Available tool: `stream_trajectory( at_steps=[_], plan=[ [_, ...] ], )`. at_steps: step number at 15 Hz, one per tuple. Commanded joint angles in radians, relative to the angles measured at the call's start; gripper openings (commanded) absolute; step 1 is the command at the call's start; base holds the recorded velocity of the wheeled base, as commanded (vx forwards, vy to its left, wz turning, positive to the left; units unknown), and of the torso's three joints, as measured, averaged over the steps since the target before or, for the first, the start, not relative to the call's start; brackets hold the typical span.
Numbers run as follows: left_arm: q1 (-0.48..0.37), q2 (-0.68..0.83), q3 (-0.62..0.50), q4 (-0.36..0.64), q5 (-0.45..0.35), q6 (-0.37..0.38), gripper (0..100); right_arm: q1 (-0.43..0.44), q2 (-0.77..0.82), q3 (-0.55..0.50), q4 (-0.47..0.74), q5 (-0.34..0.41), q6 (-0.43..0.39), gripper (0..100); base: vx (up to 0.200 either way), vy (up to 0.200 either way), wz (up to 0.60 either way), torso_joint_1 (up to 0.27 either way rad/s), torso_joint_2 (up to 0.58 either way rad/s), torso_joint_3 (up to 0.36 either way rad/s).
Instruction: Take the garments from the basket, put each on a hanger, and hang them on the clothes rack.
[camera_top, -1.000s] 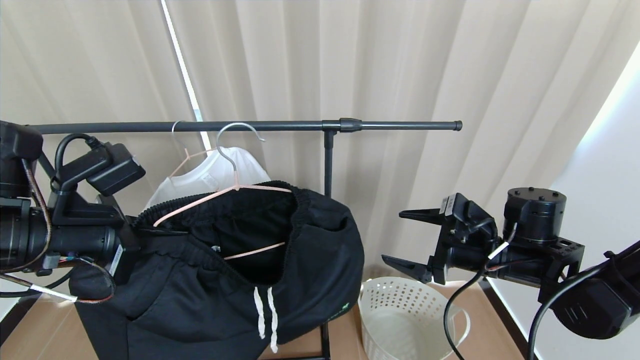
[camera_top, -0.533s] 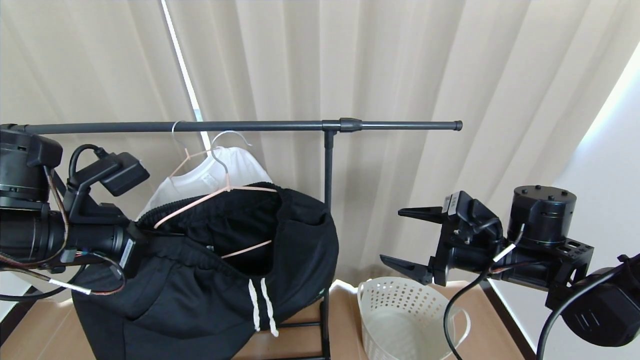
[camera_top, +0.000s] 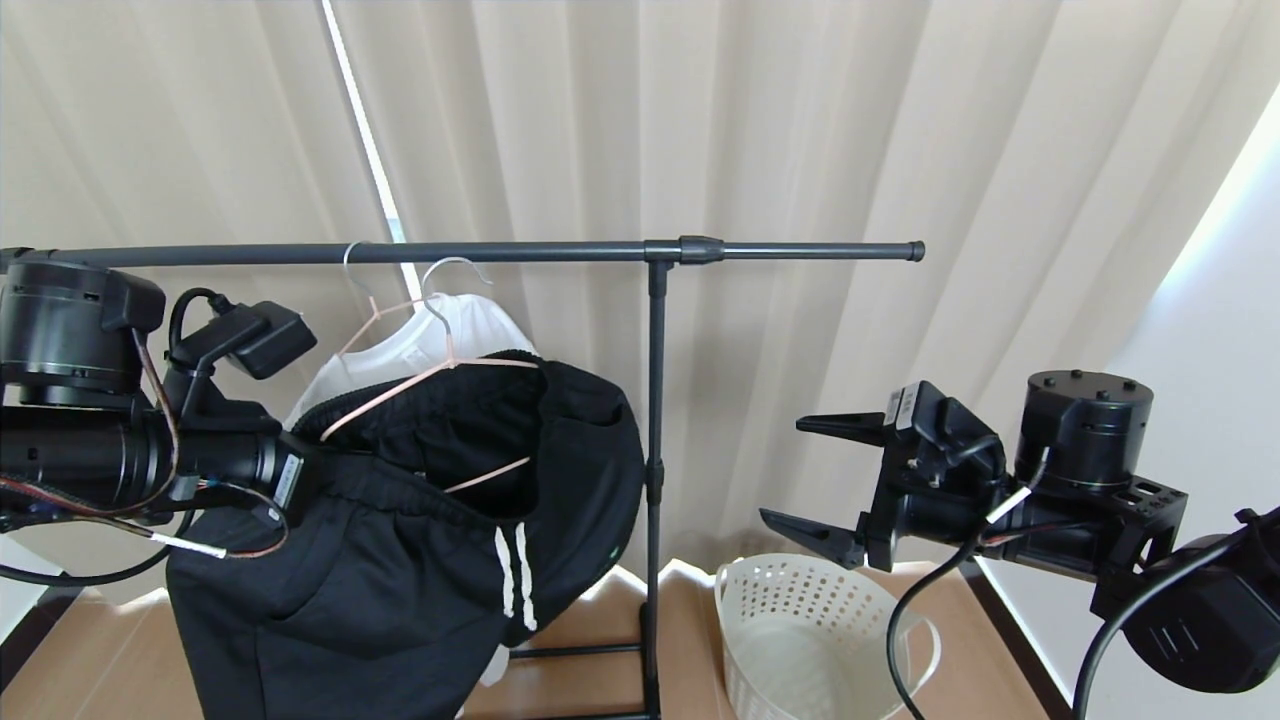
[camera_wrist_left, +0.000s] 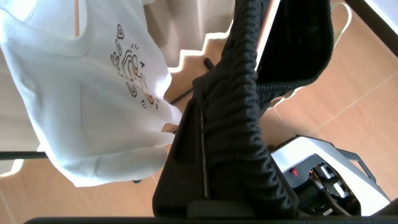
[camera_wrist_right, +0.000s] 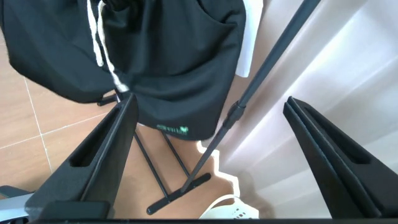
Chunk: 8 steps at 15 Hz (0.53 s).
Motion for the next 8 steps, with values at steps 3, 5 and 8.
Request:
stream_trajectory(
  at_steps=[3, 5, 8],
  plan=[
    [-0.002, 0.032, 0.025, -0.092, 0.0, -0.066, 0, 0.001, -0.001, 0.002, 0.0, 0.0, 0.0, 100, 0.0, 0.0, 0.0, 0.0, 0.0, 0.0],
    [-0.006, 0.041, 0.033, -0.127, 0.0, -0.106, 0, 0.001, -0.001, 0.002, 0.0, 0.0, 0.0, 100, 0.0, 0.0, 0.0, 0.0, 0.0, 0.0],
    [-0.042, 0.081, 0.023, -0.195, 0.029, -0.217, 0, 0.001, -0.002, 0.002, 0.0, 0.0, 0.0, 100, 0.0, 0.0, 0.0, 0.0, 0.0, 0.0]
  ],
)
